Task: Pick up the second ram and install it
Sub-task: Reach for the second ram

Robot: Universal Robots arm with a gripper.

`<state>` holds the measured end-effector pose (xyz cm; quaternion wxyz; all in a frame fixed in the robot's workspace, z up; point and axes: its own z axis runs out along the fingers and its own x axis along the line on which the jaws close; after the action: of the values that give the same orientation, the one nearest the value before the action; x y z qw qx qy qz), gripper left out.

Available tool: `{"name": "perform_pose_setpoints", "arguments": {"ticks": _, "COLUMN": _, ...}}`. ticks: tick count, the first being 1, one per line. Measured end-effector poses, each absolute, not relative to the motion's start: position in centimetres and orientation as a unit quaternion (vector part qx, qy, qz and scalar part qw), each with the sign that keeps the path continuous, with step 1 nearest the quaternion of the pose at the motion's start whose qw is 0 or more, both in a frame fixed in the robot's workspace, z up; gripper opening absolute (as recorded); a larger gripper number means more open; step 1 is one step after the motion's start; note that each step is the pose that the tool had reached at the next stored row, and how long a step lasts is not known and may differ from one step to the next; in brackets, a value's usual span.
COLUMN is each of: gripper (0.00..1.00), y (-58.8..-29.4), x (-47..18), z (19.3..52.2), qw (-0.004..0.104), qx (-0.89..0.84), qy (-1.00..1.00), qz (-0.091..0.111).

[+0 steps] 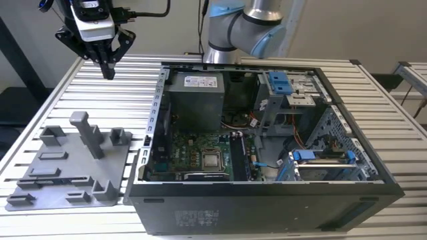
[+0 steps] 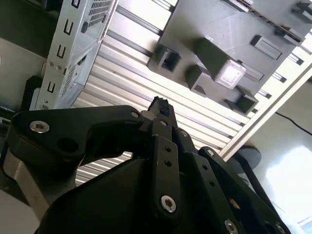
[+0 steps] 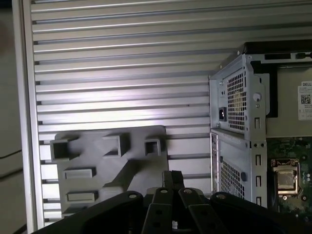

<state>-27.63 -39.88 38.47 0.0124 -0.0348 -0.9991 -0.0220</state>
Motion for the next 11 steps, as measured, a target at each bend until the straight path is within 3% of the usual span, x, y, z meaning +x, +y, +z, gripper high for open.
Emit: {"name": "perform_pose_setpoints", "arguments": {"ticks": 11, "gripper": 0.11, "y": -39.88, "x": -28.54, "z": 38.43, "qw": 0.012, "qx": -0.035, "qy": -0.999, "qz": -0.022}}
